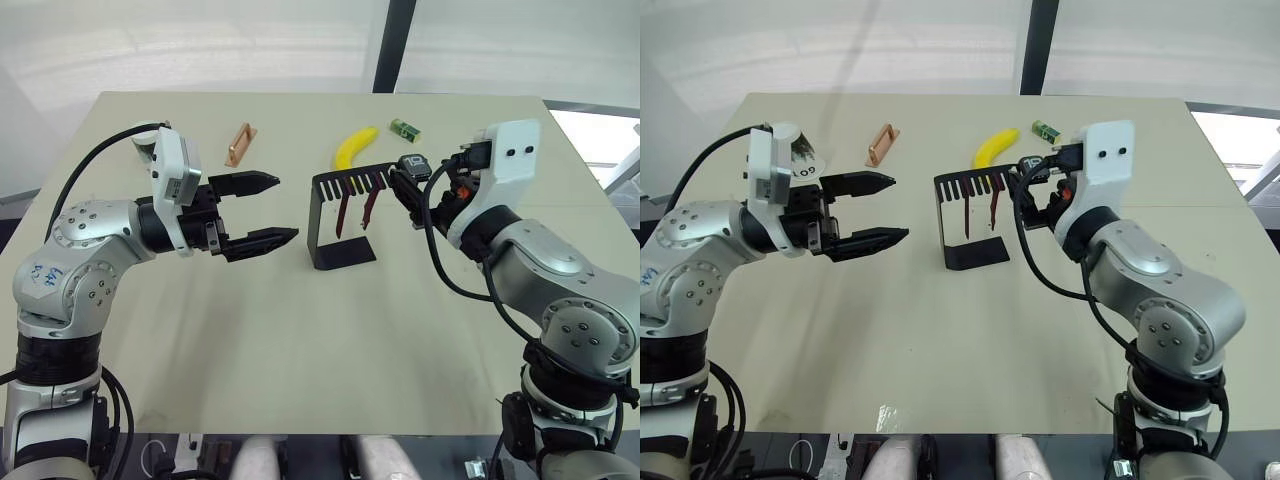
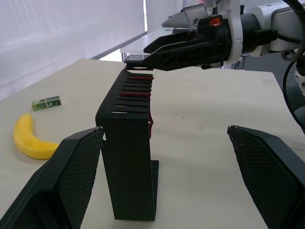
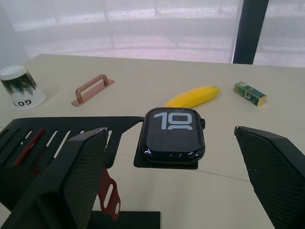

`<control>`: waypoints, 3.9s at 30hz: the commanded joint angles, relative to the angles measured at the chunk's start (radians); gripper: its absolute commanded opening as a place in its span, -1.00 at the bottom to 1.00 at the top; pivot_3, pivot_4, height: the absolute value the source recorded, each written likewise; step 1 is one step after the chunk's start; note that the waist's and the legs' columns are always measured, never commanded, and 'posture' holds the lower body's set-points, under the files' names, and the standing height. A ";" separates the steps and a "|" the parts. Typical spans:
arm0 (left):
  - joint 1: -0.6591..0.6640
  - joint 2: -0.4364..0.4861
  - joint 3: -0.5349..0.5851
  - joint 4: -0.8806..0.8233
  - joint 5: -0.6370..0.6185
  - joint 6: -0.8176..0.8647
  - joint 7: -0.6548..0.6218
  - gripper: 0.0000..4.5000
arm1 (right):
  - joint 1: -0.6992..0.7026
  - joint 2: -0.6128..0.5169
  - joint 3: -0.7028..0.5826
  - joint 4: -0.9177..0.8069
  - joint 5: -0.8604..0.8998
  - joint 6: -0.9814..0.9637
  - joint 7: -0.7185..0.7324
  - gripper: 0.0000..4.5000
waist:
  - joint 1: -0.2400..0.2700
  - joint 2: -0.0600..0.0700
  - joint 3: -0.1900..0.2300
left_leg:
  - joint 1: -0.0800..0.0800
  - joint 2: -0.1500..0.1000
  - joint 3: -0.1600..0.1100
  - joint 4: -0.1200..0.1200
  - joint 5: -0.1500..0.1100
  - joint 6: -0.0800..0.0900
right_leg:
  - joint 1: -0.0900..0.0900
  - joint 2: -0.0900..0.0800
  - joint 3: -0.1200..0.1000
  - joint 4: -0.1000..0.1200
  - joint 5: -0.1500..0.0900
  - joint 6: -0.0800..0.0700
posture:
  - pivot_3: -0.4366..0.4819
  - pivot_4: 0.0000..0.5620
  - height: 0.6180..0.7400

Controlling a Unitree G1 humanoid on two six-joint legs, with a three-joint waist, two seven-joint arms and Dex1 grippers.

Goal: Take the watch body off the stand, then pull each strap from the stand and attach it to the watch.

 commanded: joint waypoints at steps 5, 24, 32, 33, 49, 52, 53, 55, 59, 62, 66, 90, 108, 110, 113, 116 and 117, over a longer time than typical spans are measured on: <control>0.004 -0.009 0.022 -0.059 -0.012 0.000 0.030 0.99 | -0.041 0.020 -0.021 -0.013 -0.033 0.007 -0.004 1.00 | -0.002 0.000 0.000 | 0.000 0.000 0.000 0.000 0.000 0.000 | -0.001 0.000 0.000 0.001 0.000 0.000 | -0.05 -0.47 1.00; -0.011 -0.019 0.036 -0.052 0.008 -0.010 0.091 1.00 | -0.095 0.063 -0.028 0.017 -0.046 0.068 0.013 0.64 | -0.020 0.000 0.000 | -0.001 0.000 0.000 0.000 0.000 0.000 | -0.001 0.000 0.000 0.002 0.000 0.000 | -0.05 -0.47 1.00; -0.008 -0.028 0.033 -0.064 0.012 -0.011 0.111 1.00 | -0.080 0.067 -0.035 0.015 -0.055 0.075 0.021 0.64 | -0.020 0.000 0.000 | -0.001 0.000 0.000 0.000 0.000 0.000 | -0.002 0.000 0.000 0.002 0.000 0.000 | -0.05 -0.47 1.00; -0.008 -0.028 0.032 -0.064 0.012 -0.011 0.112 1.00 | -0.082 0.066 -0.034 0.016 -0.057 0.073 0.025 0.64 | -0.020 0.000 0.000 | -0.001 0.000 0.000 0.000 0.000 0.000 | -0.002 0.000 0.000 0.002 0.000 0.000 | -0.05 -0.47 1.00; 0.003 -0.024 0.041 -0.066 0.024 -0.022 0.118 1.00 | -0.081 0.069 -0.026 0.027 -0.068 0.062 0.066 0.41 | -0.020 0.000 0.000 | -0.002 0.000 0.000 0.000 0.000 0.000 | -0.003 0.000 0.000 0.003 0.000 0.000 | -0.05 -0.47 1.00; 0.008 -0.025 0.043 -0.070 0.025 -0.022 0.118 1.00 | -0.081 0.067 -0.025 0.025 -0.068 0.061 0.073 0.08 | -0.020 0.000 0.000 | -0.002 0.000 0.000 0.000 0.000 0.000 | -0.003 0.000 0.000 0.003 0.000 0.000 | -0.05 -0.47 1.00; 0.009 -0.025 0.043 -0.071 0.025 -0.022 0.118 1.00 | -0.082 0.066 -0.024 0.024 -0.067 0.062 0.076 0.08 | -0.020 0.000 0.000 | -0.002 0.000 0.000 0.000 0.000 0.000 | -0.003 0.000 0.000 0.003 0.000 0.000 | -0.05 -0.47 1.00; 0.010 -0.025 0.043 -0.071 0.027 -0.023 0.118 1.00 | -0.083 0.064 -0.023 0.024 -0.068 0.062 0.082 0.08 | -0.020 0.000 0.000 | -0.002 0.000 0.000 0.000 0.000 0.000 | -0.003 0.000 0.000 0.002 0.000 0.000 | -0.05 -0.47 1.00; 0.009 -0.025 0.043 -0.070 0.030 -0.025 0.117 1.00 | -0.084 0.065 -0.025 0.020 -0.074 0.064 0.086 0.08 | -0.020 0.000 0.000 | -0.002 0.000 0.000 0.000 0.000 0.000 | -0.004 0.000 0.000 0.003 0.000 0.000 | -0.05 -0.47 1.00; 0.009 -0.024 0.045 -0.067 0.031 -0.026 0.115 1.00 | -0.085 0.062 -0.023 0.018 -0.078 0.061 0.090 0.08 | -0.020 0.000 0.000 | -0.002 0.000 0.000 0.000 0.000 0.000 | -0.004 0.000 0.000 0.003 0.000 0.000 | -0.05 -0.47 1.00; 0.013 -0.027 0.043 -0.066 0.034 -0.029 0.114 1.00 | -0.088 0.052 -0.022 0.013 -0.083 0.051 0.102 0.08 | -0.020 0.000 0.000 | -0.002 0.000 0.000 0.000 0.000 0.000 | -0.004 0.000 0.000 0.003 0.000 0.000 | -0.05 -0.47 1.00; 0.015 -0.037 0.031 -0.072 0.034 -0.039 0.113 1.00 | -0.093 0.046 -0.041 0.008 -0.072 0.048 0.134 0.08 | -0.021 0.000 0.000 | -0.005 0.000 0.000 0.001 0.000 0.000 | -0.008 0.000 0.000 0.007 0.000 0.000 | -0.05 -0.47 1.00; 0.016 -0.032 0.036 -0.076 0.032 -0.030 0.120 1.00 | -0.099 0.092 -0.069 0.041 -0.081 0.079 0.122 0.08 | -0.021 0.000 0.000 | -0.005 0.000 0.000 0.001 0.000 0.000 | -0.008 0.000 0.000 0.007 0.000 0.000 | -0.05 -0.47 1.00; 0.015 -0.032 0.035 -0.075 0.033 -0.030 0.120 1.00 | -0.100 0.091 -0.065 0.044 -0.083 0.078 0.123 0.08 | -0.021 0.000 0.000 | -0.005 0.000 0.000 0.001 0.000 0.000 | -0.008 0.000 0.000 0.007 0.000 0.000 | -0.05 -0.47 1.00; 0.016 -0.034 0.035 -0.077 0.033 -0.031 0.122 1.00 | -0.099 0.087 -0.059 0.048 -0.087 0.076 0.125 0.08 | -0.021 0.000 0.000 | -0.005 0.000 0.000 0.001 0.000 0.000 | -0.008 0.000 0.000 0.007 0.000 0.000 | -0.05 -0.47 1.00; 0.016 -0.035 0.036 -0.077 0.034 -0.032 0.124 1.00 | -0.098 0.082 -0.055 0.052 -0.090 0.073 0.128 0.08 | -0.021 0.000 0.000 | -0.005 0.000 0.000 0.001 0.000 0.000 | -0.008 0.000 0.000 0.007 0.000 0.000 | -0.05 -0.47 1.00; 0.018 -0.035 0.036 -0.079 0.034 -0.033 0.125 1.00 | -0.098 0.080 -0.054 0.053 -0.091 0.073 0.129 0.08 | -0.021 0.000 0.000 | -0.005 0.000 0.000 0.001 0.000 0.000 | -0.008 0.000 0.000 0.007 0.000 0.000 | -0.05 -0.47 1.00</control>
